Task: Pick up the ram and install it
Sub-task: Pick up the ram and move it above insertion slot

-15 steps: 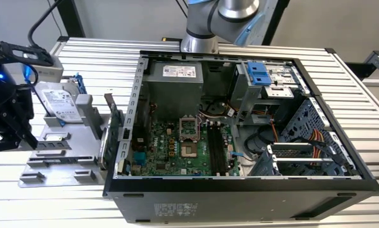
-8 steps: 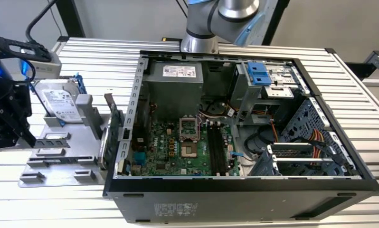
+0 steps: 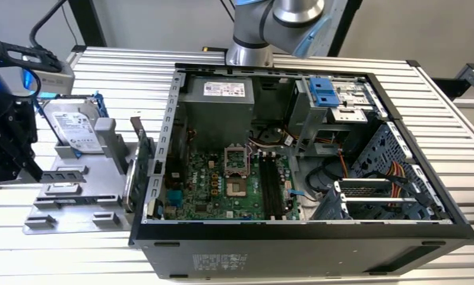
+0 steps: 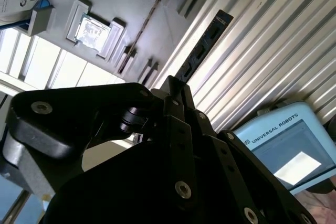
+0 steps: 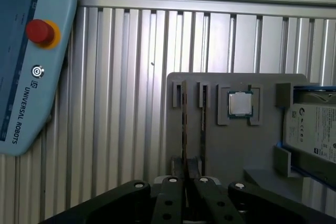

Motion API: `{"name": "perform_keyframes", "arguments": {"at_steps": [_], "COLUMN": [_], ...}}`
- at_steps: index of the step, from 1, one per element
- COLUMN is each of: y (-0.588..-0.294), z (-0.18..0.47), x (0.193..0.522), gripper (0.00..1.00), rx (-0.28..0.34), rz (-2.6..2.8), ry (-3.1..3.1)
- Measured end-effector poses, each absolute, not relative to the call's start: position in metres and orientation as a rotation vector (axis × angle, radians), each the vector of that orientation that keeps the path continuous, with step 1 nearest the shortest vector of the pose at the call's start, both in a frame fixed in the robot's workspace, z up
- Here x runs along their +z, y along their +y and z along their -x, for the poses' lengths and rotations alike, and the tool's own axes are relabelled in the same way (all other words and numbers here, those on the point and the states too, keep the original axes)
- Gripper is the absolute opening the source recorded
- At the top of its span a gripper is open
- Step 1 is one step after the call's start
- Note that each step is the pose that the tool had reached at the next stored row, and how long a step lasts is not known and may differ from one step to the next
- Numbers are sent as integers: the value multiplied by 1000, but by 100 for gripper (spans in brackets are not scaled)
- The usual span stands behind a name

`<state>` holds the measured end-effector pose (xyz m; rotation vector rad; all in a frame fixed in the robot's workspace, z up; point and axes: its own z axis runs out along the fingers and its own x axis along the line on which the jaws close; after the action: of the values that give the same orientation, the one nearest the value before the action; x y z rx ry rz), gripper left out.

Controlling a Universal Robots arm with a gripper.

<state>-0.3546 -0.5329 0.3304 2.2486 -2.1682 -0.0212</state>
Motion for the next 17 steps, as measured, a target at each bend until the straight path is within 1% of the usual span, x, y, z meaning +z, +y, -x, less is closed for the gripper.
{"name": "perform_keyframes", "arguments": {"at_steps": [17], "y": [-533], "z": [355], "x": [341], "gripper": [0], "rx": [-21], "rz": [-2249], "ry": [-2168]}}
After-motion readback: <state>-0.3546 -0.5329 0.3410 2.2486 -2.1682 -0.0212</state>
